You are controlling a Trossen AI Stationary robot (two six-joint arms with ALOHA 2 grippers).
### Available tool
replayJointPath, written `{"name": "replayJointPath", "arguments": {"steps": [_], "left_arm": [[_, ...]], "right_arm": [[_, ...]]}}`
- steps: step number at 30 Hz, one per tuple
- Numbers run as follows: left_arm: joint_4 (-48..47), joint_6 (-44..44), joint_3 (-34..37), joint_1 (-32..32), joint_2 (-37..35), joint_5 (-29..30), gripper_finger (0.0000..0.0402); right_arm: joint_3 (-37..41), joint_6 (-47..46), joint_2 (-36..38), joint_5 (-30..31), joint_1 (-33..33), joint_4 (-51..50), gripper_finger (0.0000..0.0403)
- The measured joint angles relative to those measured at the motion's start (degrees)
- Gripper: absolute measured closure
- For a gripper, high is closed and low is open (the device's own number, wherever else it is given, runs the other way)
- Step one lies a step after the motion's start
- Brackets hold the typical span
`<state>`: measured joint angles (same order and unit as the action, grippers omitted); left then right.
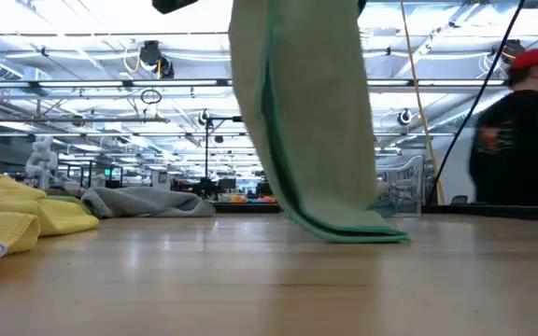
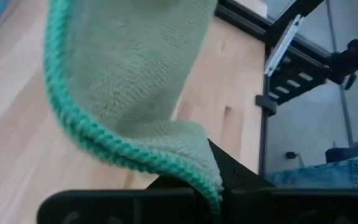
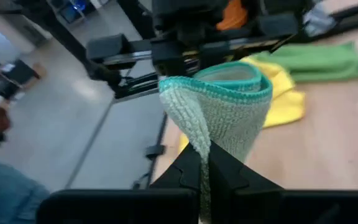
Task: Fold microfiber towels
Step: Fold the light green towel
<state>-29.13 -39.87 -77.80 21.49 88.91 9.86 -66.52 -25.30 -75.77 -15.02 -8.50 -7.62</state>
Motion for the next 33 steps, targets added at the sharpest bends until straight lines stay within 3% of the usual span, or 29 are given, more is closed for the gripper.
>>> {"name": "replayJointPath", "arguments": {"steps": [8, 18, 23, 27, 33], "left_arm": [[6.5, -0.9, -0.1, 3.7, 6.3, -2.7, 0.0401], [4.0, 3.6, -0.1, 0.9, 11.2, -0.4, 0.0401], [3.9, 6.0, -0.1, -0.9, 15.0, -1.2, 0.0399], [4.2, 5.4, -0.1, -1.7, 16.0, -1.8, 0.04], [4.8, 6.4, -0.1, -1.4, 16.0, -1.3, 0.0397]], "right_arm": [[2.3, -5.8, 0.1, -0.1, -5.1, -0.4, 0.0396], [14.1, -1.6, 0.0, 3.5, -3.0, 4.1, 0.0388], [19.9, 0.4, 0.0, 10.3, -2.7, 6.9, 0.0335], [21.2, 1.1, 0.0, 10.5, -2.7, 5.9, 0.027], [21.2, -7.9, 0.5, 11.4, -1.2, 7.1, 0.0205]]}}
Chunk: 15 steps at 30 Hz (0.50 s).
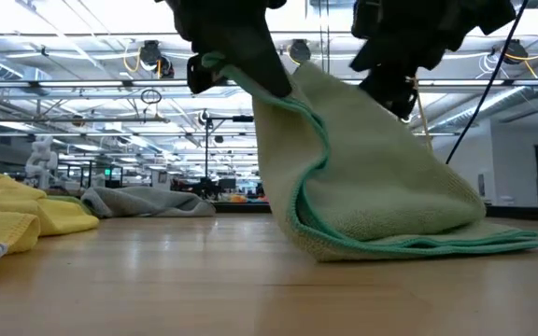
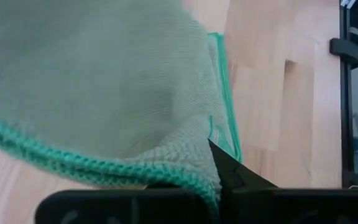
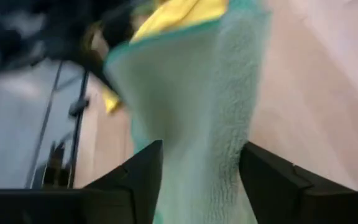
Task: Fold microfiber towels
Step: Fold the light green towel
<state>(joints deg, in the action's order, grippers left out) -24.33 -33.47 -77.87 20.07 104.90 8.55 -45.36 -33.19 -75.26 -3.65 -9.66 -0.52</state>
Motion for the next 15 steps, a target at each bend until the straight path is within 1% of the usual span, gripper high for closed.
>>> {"name": "replayJointPath", "arguments": {"steps": [3, 7, 11, 13, 15], "left_arm": [[0.5, 0.6, 0.0, 0.7, 0.0, 0.6, 0.0399], [0.0, 2.0, 0.0, 1.9, 0.2, 4.0, 0.0397], [-0.6, 2.7, 0.0, 2.6, 0.2, 4.4, 0.0398], [-1.2, 2.5, 0.0, 3.0, 0.2, 4.4, 0.0397], [-1.8, 2.9, 0.0, 3.1, 0.2, 4.5, 0.0398]], "right_arm": [[0.0, -0.2, -0.1, 0.9, 2.3, 1.0, 0.0192], [0.0, 1.7, 0.0, -0.2, 6.9, 3.2, 0.0185], [-0.1, 5.1, -1.6, -6.0, 12.2, 6.2, 0.0178], [-0.1, 6.6, -3.6, -10.6, 14.9, 9.4, 0.0173], [-0.1, 9.7, -6.1, -15.9, 17.0, 14.8, 0.0167]]}}
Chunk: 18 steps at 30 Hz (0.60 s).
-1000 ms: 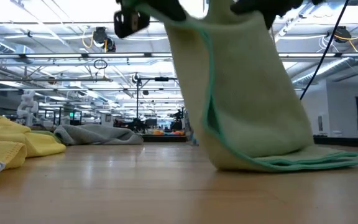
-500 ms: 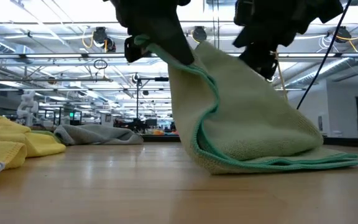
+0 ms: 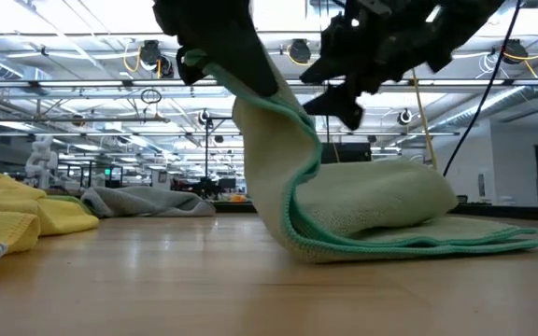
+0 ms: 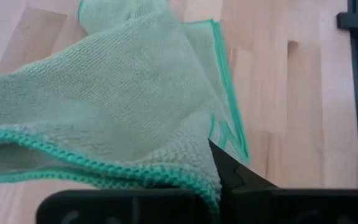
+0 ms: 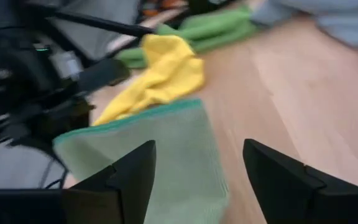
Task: Fold microfiber towels
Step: Fold the light green towel
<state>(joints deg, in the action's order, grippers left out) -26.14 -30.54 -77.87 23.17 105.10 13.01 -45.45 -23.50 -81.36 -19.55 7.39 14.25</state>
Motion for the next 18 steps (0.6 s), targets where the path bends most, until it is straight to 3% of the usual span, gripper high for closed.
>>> {"name": "replayJointPath", "arguments": {"steps": [6, 15, 18], "left_arm": [[-1.7, 0.2, 0.0, 0.1, 0.0, 0.0, 0.0398], [-2.6, 1.7, 0.0, 0.2, 0.0, -0.7, 0.0399], [-3.2, 3.8, 0.0, 0.4, 0.0, -1.0, 0.0399]], "right_arm": [[-1.1, 7.2, -8.7, -13.1, 4.0, 9.2, 0.0166], [-15.9, 14.2, -22.9, -25.3, 6.9, 7.8, 0.0171], [-20.4, 16.4, -27.0, -32.0, 7.8, 5.0, 0.017]]}}
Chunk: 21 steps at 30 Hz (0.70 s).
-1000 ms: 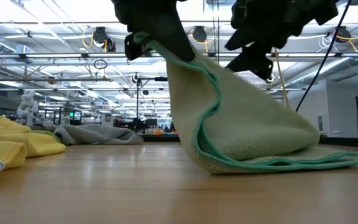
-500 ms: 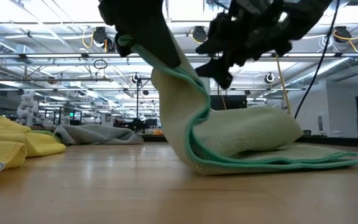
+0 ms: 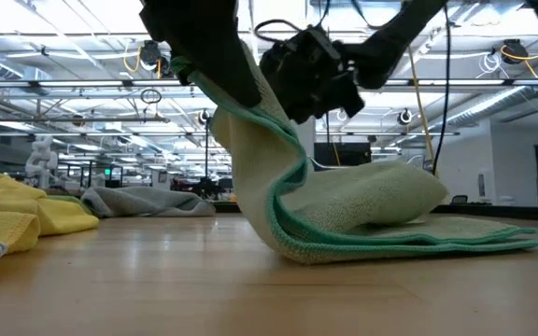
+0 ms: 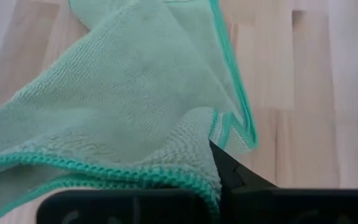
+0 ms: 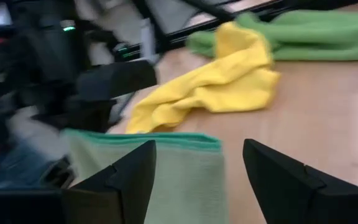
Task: Fold microfiber towels
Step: Fold the light green towel
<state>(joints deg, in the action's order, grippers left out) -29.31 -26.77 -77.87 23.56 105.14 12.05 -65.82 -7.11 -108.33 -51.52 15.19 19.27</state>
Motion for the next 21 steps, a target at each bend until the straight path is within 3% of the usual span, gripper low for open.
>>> {"name": "replayJointPath", "arguments": {"steps": [4, 21], "left_arm": [[-2.0, 1.9, 0.0, 0.1, 0.0, -0.8, 0.0399], [-7.5, 2.8, 0.0, 0.9, 0.0, -1.6, 0.04]], "right_arm": [[-3.5, 1.4, -3.0, -5.7, 1.0, -0.5, 0.0168], [-17.9, 2.6, -17.4, -7.7, -0.2, -4.8, 0.0167]]}}
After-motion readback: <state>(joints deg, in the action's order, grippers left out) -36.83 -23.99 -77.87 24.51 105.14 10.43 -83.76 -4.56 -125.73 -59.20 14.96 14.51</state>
